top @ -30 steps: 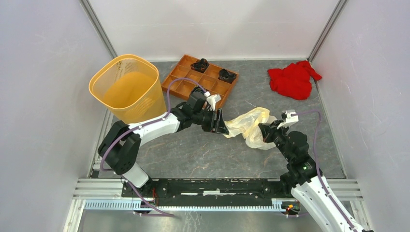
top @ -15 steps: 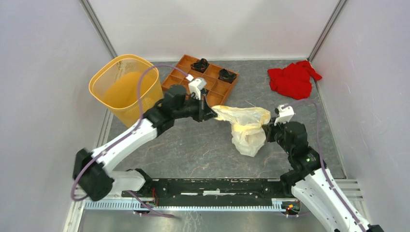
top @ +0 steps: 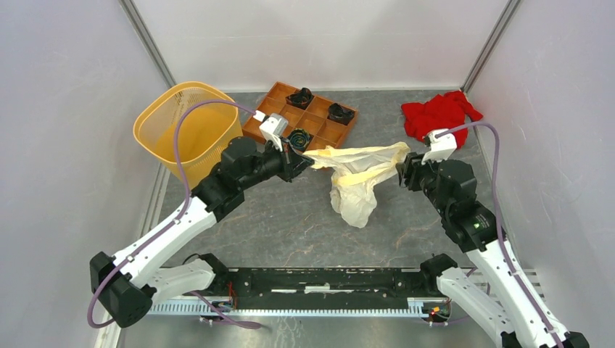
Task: Put the trash bags into the trash bin
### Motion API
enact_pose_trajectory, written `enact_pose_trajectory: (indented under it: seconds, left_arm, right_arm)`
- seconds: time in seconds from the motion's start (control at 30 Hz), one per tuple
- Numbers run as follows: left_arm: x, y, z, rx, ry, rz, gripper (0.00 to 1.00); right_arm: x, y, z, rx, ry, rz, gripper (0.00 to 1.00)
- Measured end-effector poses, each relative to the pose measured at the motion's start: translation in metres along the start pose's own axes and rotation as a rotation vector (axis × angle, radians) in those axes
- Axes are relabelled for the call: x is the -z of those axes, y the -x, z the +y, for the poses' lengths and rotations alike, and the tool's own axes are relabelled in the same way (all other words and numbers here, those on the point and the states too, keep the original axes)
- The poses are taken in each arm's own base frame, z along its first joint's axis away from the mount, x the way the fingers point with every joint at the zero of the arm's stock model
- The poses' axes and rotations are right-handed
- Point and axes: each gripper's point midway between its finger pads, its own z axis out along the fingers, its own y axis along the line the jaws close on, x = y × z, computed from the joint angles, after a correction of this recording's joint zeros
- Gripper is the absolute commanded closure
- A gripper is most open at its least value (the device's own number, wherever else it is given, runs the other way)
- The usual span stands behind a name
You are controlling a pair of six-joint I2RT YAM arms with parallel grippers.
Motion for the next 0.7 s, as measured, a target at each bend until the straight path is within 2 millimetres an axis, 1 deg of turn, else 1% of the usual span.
enact_pose_trajectory:
  seconds: [0.07, 0.13, 0.23, 0.3, 0.37, 0.43, 0.57, 0.63, 0.7]
  left_arm:
    - [-0.005, -0.011, 0.008, 0.011, 0.028, 0.037, 0.98]
    - [-0.008, -0.016, 0.013, 0.018, 0.046, 0.056, 0.98]
    - [-0.008, -0.018, 0.015, 0.02, 0.058, 0.064, 0.98]
    - [-0.008, -0.018, 0.015, 0.02, 0.057, 0.063, 0.98]
    - [-0.007, -0.017, 0.015, 0.02, 0.057, 0.063, 0.98]
    - [-0.007, -0.017, 0.015, 0.02, 0.057, 0.064, 0.98]
    - [-0.007, -0.018, 0.015, 0.02, 0.056, 0.065, 0.98]
    - [-0.007, -0.018, 0.014, 0.02, 0.056, 0.066, 0.98]
    - [-0.007, -0.018, 0.014, 0.02, 0.055, 0.066, 0.98]
  right_arm:
    - [0.0, -0.005, 0.008, -0.024, 0.043, 0.012, 0.3]
    - [0.001, -0.02, 0.022, -0.043, 0.124, 0.041, 0.19]
    - [0.004, -0.043, 0.044, -0.064, 0.256, 0.082, 0.09]
    - [0.006, -0.052, 0.05, -0.07, 0.293, 0.102, 0.05]
    - [0.006, -0.052, 0.048, -0.072, 0.285, 0.101, 0.04]
    - [0.004, -0.051, 0.042, -0.07, 0.241, 0.11, 0.04]
    - [-0.005, -0.029, 0.029, -0.089, 0.143, 0.092, 0.04]
    - [-0.013, -0.02, 0.029, -0.128, 0.119, 0.079, 0.06]
    - [-0.021, -0.019, 0.032, -0.177, 0.116, 0.077, 0.1]
